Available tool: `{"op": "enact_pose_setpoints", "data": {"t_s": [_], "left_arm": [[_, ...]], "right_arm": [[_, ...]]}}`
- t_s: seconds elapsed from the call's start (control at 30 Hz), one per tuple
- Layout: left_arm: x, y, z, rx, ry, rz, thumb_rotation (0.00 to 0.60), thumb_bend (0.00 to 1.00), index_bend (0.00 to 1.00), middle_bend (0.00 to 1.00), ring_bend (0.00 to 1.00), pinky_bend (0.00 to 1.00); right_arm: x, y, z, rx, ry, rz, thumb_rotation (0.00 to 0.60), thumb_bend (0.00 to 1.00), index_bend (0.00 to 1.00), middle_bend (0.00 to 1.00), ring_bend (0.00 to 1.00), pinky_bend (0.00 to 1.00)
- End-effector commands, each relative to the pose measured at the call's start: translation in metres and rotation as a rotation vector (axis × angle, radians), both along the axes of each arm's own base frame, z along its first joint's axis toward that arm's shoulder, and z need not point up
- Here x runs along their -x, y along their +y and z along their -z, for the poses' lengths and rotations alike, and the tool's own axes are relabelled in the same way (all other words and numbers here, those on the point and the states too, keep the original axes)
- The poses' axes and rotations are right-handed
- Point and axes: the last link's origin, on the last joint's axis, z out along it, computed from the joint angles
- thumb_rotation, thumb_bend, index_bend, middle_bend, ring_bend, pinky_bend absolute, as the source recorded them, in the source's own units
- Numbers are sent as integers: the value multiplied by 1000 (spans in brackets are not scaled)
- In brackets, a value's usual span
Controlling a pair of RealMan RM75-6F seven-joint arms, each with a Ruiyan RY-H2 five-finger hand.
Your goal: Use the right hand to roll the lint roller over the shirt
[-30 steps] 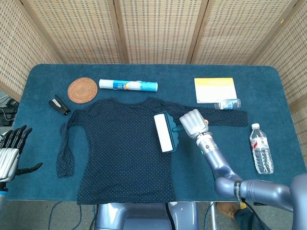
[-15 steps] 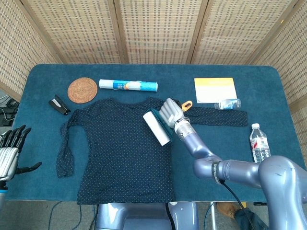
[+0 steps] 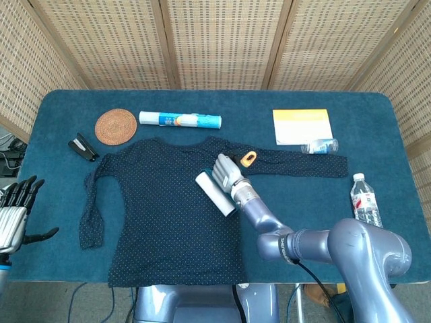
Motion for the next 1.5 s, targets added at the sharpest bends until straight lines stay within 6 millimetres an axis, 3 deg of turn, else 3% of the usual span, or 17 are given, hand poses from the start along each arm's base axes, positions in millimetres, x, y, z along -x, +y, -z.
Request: {"op": "enact_pose_setpoints", "data": {"t_s": [0.03,0.63,1.03,1.2,1.5], "left_arm": [[0,0,0,1,0,0,600,0,0,0,0,0],[0,0,2,6,2,-2,600,0,0,0,0,0],[0,0,3,10,7,-4,600,0,0,0,0,0],[1,0,2,8,7,-4,600,0,0,0,0,0],[0,0,4,12,11,-2,600,0,0,0,0,0]], "right_arm": [[-8,14,8,-19,19,-44,600,747,732,1000,1000,1000],[-33,92,41,-101,57,-242,600,745,737,1000,1000,1000],[-37,123,49,-169,56,-279,600,746,737,1000,1000,1000],[-34,116,47,-138,60,-288,600,745,735,1000,1000,1000],[-3,71,31,5,107,-233,600,745,734,1000,1000,1000]]}}
